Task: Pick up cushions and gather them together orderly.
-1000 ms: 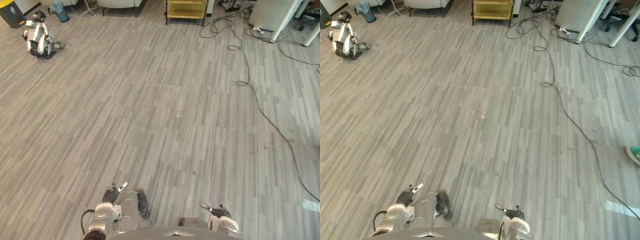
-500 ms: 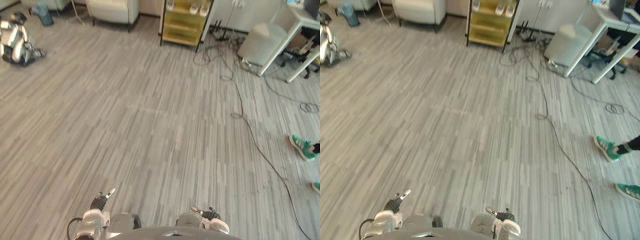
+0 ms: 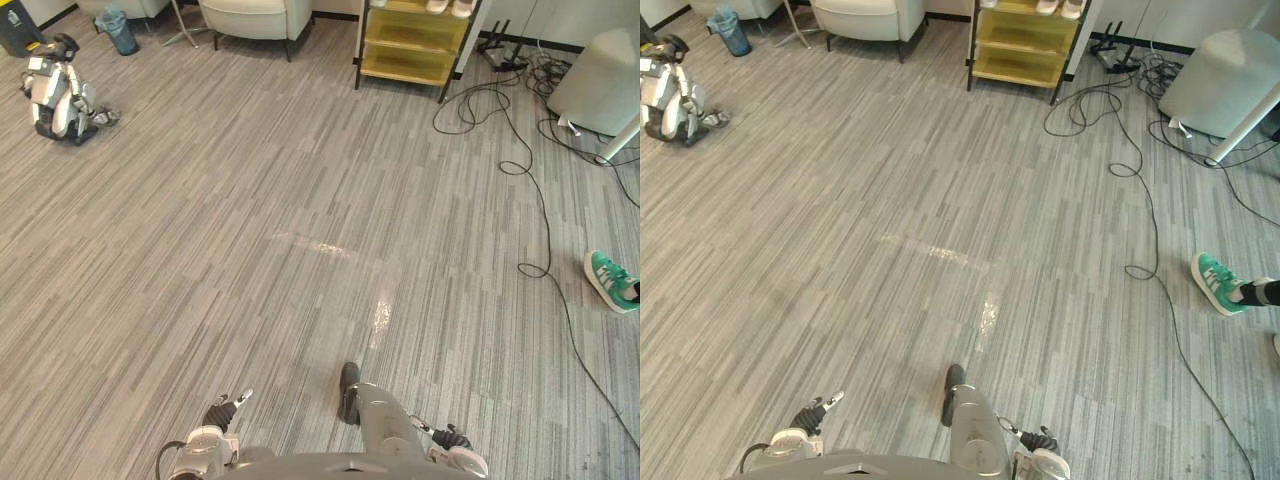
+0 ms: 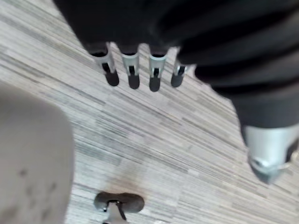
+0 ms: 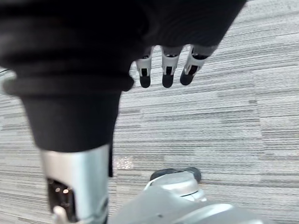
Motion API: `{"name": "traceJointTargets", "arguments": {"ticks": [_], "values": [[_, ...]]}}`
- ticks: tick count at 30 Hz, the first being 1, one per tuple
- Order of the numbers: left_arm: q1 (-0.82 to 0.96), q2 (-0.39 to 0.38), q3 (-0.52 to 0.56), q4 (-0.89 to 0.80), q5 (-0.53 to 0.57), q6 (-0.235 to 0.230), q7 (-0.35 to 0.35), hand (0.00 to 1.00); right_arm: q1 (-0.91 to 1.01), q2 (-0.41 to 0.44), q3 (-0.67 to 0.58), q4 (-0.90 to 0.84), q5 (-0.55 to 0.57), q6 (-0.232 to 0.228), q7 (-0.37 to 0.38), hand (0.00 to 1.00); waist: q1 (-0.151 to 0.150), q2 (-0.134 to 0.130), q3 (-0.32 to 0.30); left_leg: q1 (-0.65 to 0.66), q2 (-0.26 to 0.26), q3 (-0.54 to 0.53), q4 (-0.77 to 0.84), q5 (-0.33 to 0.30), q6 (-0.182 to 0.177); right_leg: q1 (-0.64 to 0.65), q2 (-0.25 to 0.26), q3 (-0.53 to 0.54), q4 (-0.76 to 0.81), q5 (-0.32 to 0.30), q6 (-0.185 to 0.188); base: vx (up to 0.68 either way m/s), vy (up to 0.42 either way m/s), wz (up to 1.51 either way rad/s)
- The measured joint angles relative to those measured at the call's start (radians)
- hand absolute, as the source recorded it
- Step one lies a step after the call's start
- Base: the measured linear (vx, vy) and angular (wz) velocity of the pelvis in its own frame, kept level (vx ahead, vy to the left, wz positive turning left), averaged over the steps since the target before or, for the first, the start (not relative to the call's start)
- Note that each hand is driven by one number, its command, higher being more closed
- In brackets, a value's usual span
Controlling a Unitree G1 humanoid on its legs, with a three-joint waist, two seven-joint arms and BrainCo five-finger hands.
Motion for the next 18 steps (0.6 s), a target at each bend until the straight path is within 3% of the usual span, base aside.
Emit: {"name": "traceJointTargets", "arguments": {"ticks": [2, 5, 7, 8, 10, 12, 13, 14, 15, 16, 18], "values": [[0.007, 0.001, 0.001, -0.035, 0.005, -0.001, 0.000, 0.00, 0.012, 0.003, 0.007, -0.001, 0.001, 0.000, -0.007, 0.00, 0.016, -0.011, 0.009, -0.086, 0.045, 0.081, 0.181, -0.048, 0.029, 0.131, 0.035, 0.029, -0.057, -0.032, -0.018, 0.47, -0.214, -0.35], [0.011, -0.005, 0.000, -0.069, 0.004, -0.002, 0.001, 0.00, 0.010, -0.001, 0.003, 0.003, 0.003, 0.000, -0.009, 0.00, 0.034, -0.017, 0.011, -0.199, 0.033, 0.161, 0.139, -0.109, 0.062, 0.245, 0.038, 0.063, -0.149, -0.039, -0.008, 0.37, -0.121, -0.31], [0.009, -0.005, 0.000, -0.081, 0.003, -0.012, 0.001, 0.00, 0.003, -0.003, -0.001, 0.004, 0.003, 0.000, -0.009, 0.00, 0.048, -0.015, 0.011, -0.260, 0.009, 0.191, -0.046, -0.131, 0.070, 0.303, 0.031, 0.088, -0.203, -0.041, 0.008, 0.34, -0.015, -0.40], [0.008, -0.007, -0.001, -0.090, 0.003, -0.013, 0.001, 0.00, 0.001, -0.002, -0.001, 0.003, 0.003, 0.001, -0.010, 0.00, 0.059, -0.018, 0.013, -0.276, -0.035, 0.180, -0.250, -0.126, 0.067, 0.340, 0.015, 0.104, -0.224, -0.050, 0.019, 0.39, 0.059, -0.30], [0.008, -0.012, -0.003, -0.092, 0.002, -0.016, 0.002, 0.00, 0.001, -0.001, -0.003, 0.004, 0.002, 0.000, -0.013, 0.00, 0.067, -0.020, 0.014, -0.271, -0.119, 0.118, -0.617, -0.027, 0.041, 0.395, -0.017, 0.123, -0.248, -0.082, 0.045, 0.45, 0.117, -0.19], [0.008, -0.018, -0.003, -0.092, -0.015, -0.021, 0.001, 0.00, 0.000, -0.012, -0.001, 0.004, 0.003, 0.000, -0.014, 0.00, 0.079, -0.002, 0.012, -0.294, -0.131, 0.068, -0.765, 0.031, 0.022, 0.443, -0.021, 0.137, -0.265, -0.122, 0.077, 0.44, 0.187, -0.22], [0.007, -0.018, -0.003, -0.093, -0.019, -0.023, -0.001, 0.00, 0.001, -0.012, 0.001, 0.006, 0.002, 0.000, -0.015, 0.00, 0.085, -0.003, 0.012, -0.302, -0.127, 0.069, -0.743, 0.072, 0.031, 0.459, -0.023, 0.151, -0.263, -0.140, 0.087, 0.49, 0.229, -0.41], [0.004, -0.008, -0.004, -0.094, -0.019, -0.024, -0.001, 0.00, 0.000, -0.009, 0.008, 0.014, 0.001, 0.000, -0.015, 0.00, 0.095, -0.022, 0.001, -0.295, -0.144, 0.080, -0.714, 0.162, 0.052, 0.479, -0.047, 0.181, -0.256, -0.175, 0.097, 0.34, 0.150, -0.37], [0.004, -0.002, -0.003, -0.094, -0.019, -0.025, 0.000, 0.00, 0.000, -0.002, 0.009, 0.022, 0.001, -0.001, -0.015, 0.00, 0.097, -0.029, -0.006, -0.293, -0.156, 0.080, -0.705, 0.174, 0.065, 0.482, -0.062, 0.186, -0.248, -0.188, 0.096, 0.66, 0.238, -0.44], [0.001, 0.024, -0.004, -0.092, -0.017, -0.026, -0.001, 0.00, -0.018, 0.028, 0.019, 0.040, 0.000, -0.001, -0.012, 0.00, 0.092, -0.080, -0.025, -0.316, -0.204, 0.083, -0.641, 0.147, 0.114, 0.470, -0.105, 0.211, -0.202, -0.200, 0.093, 0.55, 0.165, -0.24], [-0.001, 0.032, -0.004, -0.089, -0.017, -0.026, -0.002, 0.00, -0.019, 0.040, 0.020, 0.041, 0.000, -0.002, -0.008, 0.00, 0.095, -0.100, -0.037, -0.321, -0.231, 0.106, -0.576, 0.078, 0.158, 0.432, -0.139, 0.248, -0.094, -0.199, 0.095, 0.69, 0.207, -0.18]]}}
